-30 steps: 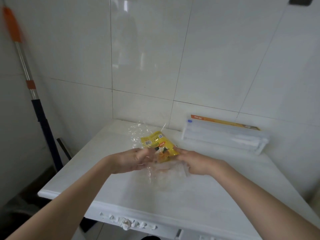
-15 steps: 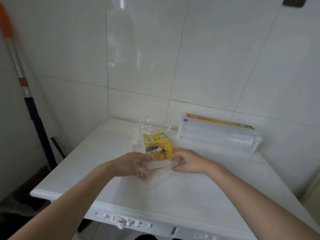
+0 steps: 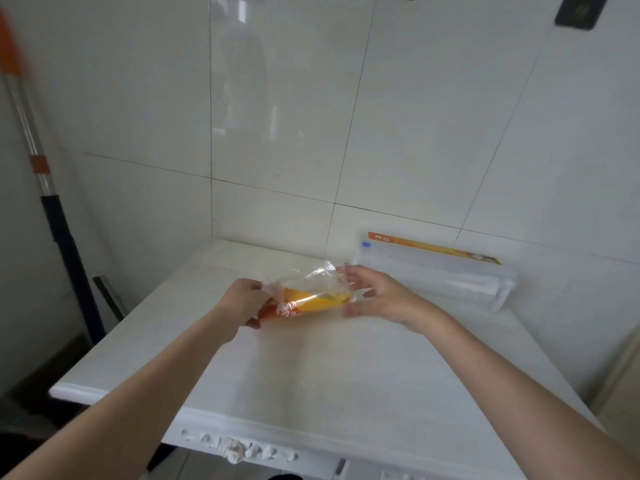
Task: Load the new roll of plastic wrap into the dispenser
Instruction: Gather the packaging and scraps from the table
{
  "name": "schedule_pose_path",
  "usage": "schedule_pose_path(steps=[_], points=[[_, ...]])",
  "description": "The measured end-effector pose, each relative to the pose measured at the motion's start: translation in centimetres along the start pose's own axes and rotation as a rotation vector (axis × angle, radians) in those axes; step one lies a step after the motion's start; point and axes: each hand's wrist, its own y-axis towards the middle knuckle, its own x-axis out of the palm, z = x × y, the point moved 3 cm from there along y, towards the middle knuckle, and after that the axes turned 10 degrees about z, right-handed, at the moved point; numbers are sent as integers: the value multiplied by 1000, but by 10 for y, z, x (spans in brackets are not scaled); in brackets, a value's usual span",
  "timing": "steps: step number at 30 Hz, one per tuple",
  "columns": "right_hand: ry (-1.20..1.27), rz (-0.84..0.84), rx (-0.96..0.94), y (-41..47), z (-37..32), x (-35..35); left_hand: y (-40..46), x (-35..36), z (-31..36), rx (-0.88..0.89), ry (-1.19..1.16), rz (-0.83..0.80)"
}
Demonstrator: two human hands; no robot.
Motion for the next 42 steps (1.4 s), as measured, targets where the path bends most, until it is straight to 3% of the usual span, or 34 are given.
schedule_pose_path(steps=[3,8,12,16,21,25,28,31,36,42], points=[[-73,-35,76,3,6,16,6,1,6,-111,-9,52],[77,252,105,17,3,23,18,2,7,-214,-5,103],[-113,327,70,30,0,24,22,1,7,-258,-129,86],[-259,392,133,49,-5,22,23,-7,16,-223,-334,-34],[-395,336,176,71,-17,20,25,-13,15,-8,90,-31],[-242,253,334,68,-21,18,32,-2,10,-65,66,70],[82,158,535,52,-9,13,40,4,1,-140,86,113],[165,38,504,36,10,11,49,11,-6,-156,130,155],[93,292,526,36,45,13,54,22,-2,-176,362,234],[350,290,576,38,51,22,47,38,8,-272,67,132]])
